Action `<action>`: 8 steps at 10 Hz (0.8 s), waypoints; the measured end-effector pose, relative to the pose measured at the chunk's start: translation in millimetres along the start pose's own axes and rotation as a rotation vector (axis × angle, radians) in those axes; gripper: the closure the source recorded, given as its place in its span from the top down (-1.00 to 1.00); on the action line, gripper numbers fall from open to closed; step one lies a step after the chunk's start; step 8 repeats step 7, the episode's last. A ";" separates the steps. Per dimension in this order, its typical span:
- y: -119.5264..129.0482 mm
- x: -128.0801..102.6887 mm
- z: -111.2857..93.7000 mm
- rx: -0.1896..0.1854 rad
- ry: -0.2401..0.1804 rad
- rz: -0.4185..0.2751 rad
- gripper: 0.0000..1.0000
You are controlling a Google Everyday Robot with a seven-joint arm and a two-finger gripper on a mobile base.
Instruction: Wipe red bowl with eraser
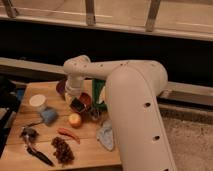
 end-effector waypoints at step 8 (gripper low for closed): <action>-52.7 6.1 -21.8 0.089 0.041 0.082 -1.00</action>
